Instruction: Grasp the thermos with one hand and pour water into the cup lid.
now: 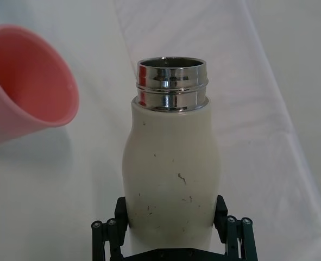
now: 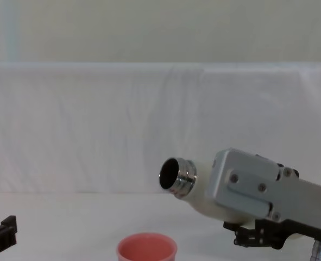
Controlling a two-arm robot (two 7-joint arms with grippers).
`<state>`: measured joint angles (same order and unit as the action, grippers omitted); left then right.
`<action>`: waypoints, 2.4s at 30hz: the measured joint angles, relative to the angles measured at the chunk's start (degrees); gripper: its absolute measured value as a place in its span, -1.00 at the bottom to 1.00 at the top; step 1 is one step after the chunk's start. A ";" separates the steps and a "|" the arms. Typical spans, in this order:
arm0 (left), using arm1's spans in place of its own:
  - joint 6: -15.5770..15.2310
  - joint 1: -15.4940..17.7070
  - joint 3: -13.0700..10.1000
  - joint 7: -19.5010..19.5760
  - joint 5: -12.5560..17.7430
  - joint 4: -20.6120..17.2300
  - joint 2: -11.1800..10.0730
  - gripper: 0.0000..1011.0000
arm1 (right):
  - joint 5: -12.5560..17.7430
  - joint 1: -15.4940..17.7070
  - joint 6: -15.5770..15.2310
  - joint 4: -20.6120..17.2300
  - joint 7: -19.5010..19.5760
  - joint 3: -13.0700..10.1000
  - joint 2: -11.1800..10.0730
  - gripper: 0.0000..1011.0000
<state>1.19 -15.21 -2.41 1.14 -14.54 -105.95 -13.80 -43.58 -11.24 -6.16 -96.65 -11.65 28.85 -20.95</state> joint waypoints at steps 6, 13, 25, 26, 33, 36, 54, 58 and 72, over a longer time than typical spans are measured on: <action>0.00 0.00 0.00 0.00 0.00 0.00 0.00 0.98 | -2.04 -0.45 -0.03 0.02 -0.27 0.92 -0.68 0.89; 0.00 0.00 0.00 0.00 0.00 0.00 0.00 0.98 | -4.64 -0.78 -0.05 -0.23 -0.30 1.99 -1.63 0.89; 0.00 0.00 0.00 0.00 0.00 0.00 0.00 0.98 | -8.09 -1.51 -0.55 -0.56 -0.29 3.46 -2.45 0.89; 0.00 0.00 0.00 0.00 0.00 0.00 0.00 0.98 | -8.25 -1.53 -0.63 -0.57 -0.31 3.53 -2.45 0.89; 0.00 0.00 0.00 0.00 0.00 0.00 0.00 0.98 | -9.83 -1.81 -1.53 -0.70 -0.68 4.11 -2.57 0.89; 0.00 0.00 0.00 0.00 0.00 0.00 0.00 0.98 | -10.47 -1.93 -1.81 -0.71 -0.88 4.36 -2.70 0.89; 0.00 0.00 0.00 0.00 0.00 0.00 0.00 0.98 | -12.98 -2.43 -2.72 -0.51 -1.49 5.34 -2.90 0.89; 0.00 0.00 0.00 0.00 0.00 0.00 0.00 0.98 | -13.71 -2.76 -2.83 -0.32 -1.51 5.69 -2.89 0.89; 0.00 0.00 0.00 0.00 0.00 0.00 0.00 0.98 | -15.38 -3.48 -3.04 -0.03 -1.55 6.47 -3.04 0.89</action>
<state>1.19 -15.21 -2.41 1.14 -14.54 -105.95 -13.81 -58.96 -14.72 -9.20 -96.68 -13.20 35.32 -23.99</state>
